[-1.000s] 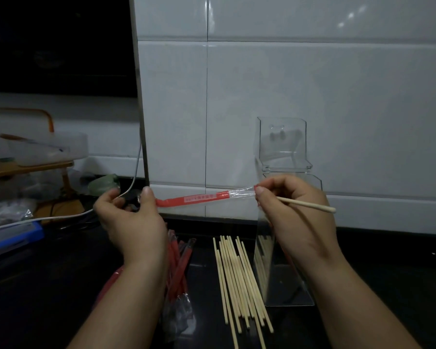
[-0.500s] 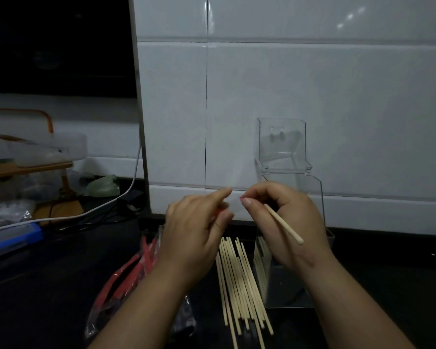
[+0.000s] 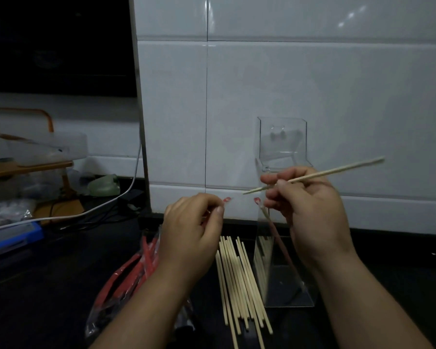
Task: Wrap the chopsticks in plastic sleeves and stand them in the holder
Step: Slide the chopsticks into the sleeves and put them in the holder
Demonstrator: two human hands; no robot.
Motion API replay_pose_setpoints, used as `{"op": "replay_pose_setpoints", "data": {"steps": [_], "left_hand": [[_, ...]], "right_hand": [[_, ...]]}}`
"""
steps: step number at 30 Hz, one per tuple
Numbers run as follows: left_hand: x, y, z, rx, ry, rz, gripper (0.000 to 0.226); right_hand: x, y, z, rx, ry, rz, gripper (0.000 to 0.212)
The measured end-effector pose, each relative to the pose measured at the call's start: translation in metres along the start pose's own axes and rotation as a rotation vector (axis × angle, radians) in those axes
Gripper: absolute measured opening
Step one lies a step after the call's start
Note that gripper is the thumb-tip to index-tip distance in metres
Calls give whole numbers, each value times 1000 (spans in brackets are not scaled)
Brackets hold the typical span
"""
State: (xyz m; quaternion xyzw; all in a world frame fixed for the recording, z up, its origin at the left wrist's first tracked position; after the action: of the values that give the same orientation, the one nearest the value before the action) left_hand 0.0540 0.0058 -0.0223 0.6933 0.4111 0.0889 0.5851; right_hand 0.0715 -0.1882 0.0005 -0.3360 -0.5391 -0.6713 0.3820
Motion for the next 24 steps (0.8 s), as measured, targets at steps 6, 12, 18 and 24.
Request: {"op": "replay_pose_setpoints", "data": {"steps": [6, 12, 18, 24], "left_hand": [[2, 1, -4, -3, 74, -10, 21], [1, 0, -4, 12, 113, 13, 21], [0, 1, -2, 19, 105, 10, 20], [0, 1, -3, 18, 105, 16, 19]], "right_hand": [[2, 1, -4, -23, 59, -13, 12], [6, 0, -2, -19, 124, -33, 10], [6, -3, 0, -5, 46, -42, 11], [6, -5, 3, 7, -38, -51, 9]]}}
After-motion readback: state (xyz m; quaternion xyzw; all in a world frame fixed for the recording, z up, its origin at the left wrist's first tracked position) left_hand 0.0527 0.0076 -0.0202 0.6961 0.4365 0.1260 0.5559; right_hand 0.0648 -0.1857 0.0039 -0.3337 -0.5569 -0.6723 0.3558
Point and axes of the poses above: each hand's wrist, its own y-axis towards the middle knuckle, its own z-axis out of the palm, x = y × z, the point moved 10 cm from there along y, towards the middle knuckle, and after that the axes turned 4 degrees about z, right-handed, at the moved point
